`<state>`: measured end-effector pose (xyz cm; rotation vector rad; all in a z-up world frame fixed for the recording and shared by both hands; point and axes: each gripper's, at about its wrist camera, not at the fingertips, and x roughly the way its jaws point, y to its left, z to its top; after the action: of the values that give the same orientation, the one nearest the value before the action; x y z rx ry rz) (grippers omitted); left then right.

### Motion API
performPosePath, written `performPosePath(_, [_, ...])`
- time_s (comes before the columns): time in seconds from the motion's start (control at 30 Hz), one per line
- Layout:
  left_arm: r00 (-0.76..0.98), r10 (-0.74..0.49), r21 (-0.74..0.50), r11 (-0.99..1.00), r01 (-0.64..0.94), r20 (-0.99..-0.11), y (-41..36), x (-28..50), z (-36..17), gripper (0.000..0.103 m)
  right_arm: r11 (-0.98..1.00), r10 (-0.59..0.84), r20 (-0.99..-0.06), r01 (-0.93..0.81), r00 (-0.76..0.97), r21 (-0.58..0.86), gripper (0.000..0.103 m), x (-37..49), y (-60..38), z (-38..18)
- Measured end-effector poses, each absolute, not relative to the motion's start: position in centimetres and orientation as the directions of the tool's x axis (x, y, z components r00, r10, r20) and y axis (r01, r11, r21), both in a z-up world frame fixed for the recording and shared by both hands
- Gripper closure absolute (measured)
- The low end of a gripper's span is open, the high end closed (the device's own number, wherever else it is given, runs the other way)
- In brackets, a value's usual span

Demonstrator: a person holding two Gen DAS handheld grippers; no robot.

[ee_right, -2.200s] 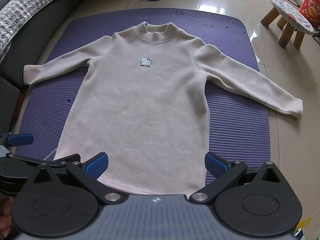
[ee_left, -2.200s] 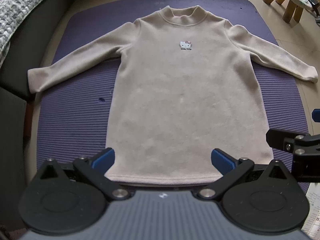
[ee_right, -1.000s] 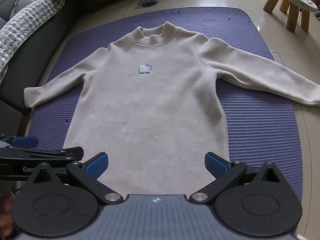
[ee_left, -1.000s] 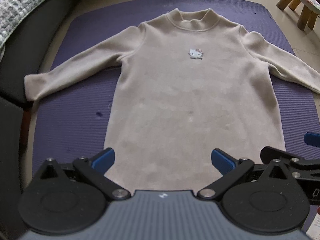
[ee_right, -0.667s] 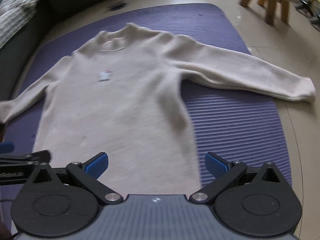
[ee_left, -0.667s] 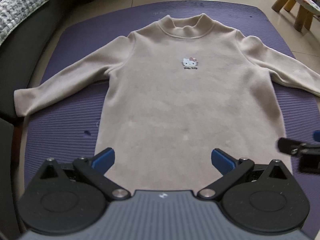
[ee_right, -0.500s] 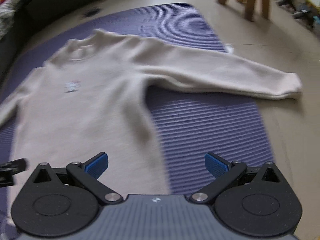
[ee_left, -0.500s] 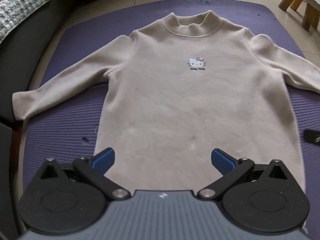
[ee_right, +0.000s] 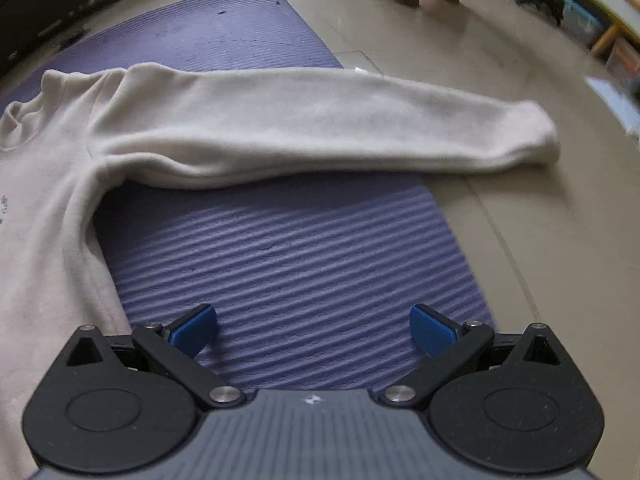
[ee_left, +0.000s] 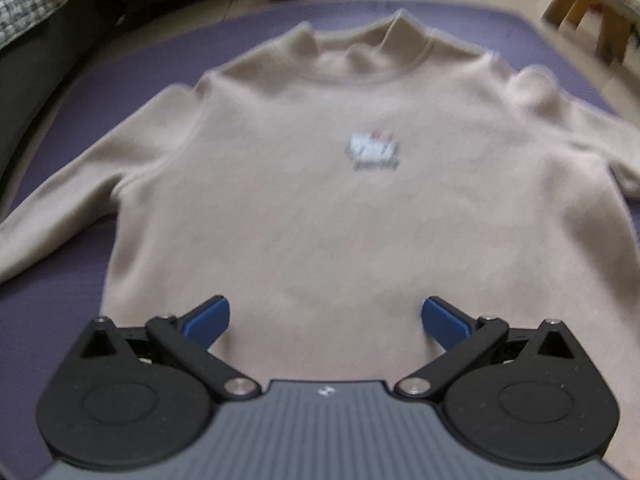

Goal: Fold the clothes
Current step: 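Move the right tool to a sleeve cuff and close on it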

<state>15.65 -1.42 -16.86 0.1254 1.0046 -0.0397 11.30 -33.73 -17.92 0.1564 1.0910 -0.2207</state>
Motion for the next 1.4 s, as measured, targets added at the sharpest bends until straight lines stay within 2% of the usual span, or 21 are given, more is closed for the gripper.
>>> performPosePath(0.1, [0.572, 0.013, 0.102, 0.987, 0.125, -0.820, -1.8, 15.4, -17.0, 0.000, 0.973, -0.095, -0.891, 0.230, 0.445, 0.012, 0.000, 11.5, -33.8, -18.2])
performPosePath(0.27, [0.581, -0.039, 0.017, 0.996, 0.091, -0.813, -0.7, 15.2, -17.5, 0.000, 0.974, -0.100, -0.877, 0.225, 0.470, 0.010, 0.000, 11.0, -33.8, -18.2])
performPosePath(0.43, [0.572, -0.055, 0.015, 0.993, 0.117, -0.819, -0.6, 15.4, -17.4, 0.000, 0.978, -0.075, -0.864, 0.207, 0.499, 0.034, 0.001, 11.6, -34.7, -17.8])
performPosePath(0.63, [0.576, -0.061, 0.020, 0.991, 0.133, -0.815, -0.6, 15.4, -17.7, 0.000, 0.901, -0.222, -0.794, 0.430, 0.566, 0.055, 0.001, 13.4, -41.2, -17.3])
performPosePath(0.8, [0.578, -0.062, 0.028, 0.989, 0.145, -0.813, -0.6, 15.4, -17.8, 0.000, 0.761, -0.322, -0.762, 0.632, 0.562, 0.145, 0.002, 14.5, -47.1, -18.1])
performPosePath(1.03, [0.583, -0.056, 0.029, 0.990, 0.136, -0.811, -0.8, 15.3, -17.8, 0.000, 0.674, -0.399, -0.737, 0.719, 0.546, 0.168, 0.006, 14.7, -48.9, -19.5])
performPosePath(1.13, [0.583, -0.058, 0.028, 0.990, 0.137, -0.810, -0.8, 15.2, -17.7, 0.000, 0.687, -0.432, -0.713, 0.714, 0.552, 0.136, 0.014, 15.3, -48.0, -19.8])
performPosePath(1.2, [0.581, -0.057, 0.028, 0.990, 0.137, -0.812, -0.8, 15.3, -17.7, 0.000, 0.700, -0.444, -0.700, 0.704, 0.559, 0.118, 0.028, 15.9, -47.5, -19.8])
performPosePath(1.33, [0.577, -0.057, 0.028, 0.990, 0.137, -0.814, -0.8, 15.4, -17.7, 0.000, 0.714, -0.429, -0.691, 0.687, 0.582, 0.135, 0.048, 16.9, -47.5, -19.7])
performPosePath(1.4, [0.573, -0.058, 0.026, 0.990, 0.138, -0.817, -0.8, 15.5, -17.7, 0.000, 0.719, -0.411, -0.695, 0.679, 0.590, 0.151, 0.070, 17.3, -47.2, -19.2])
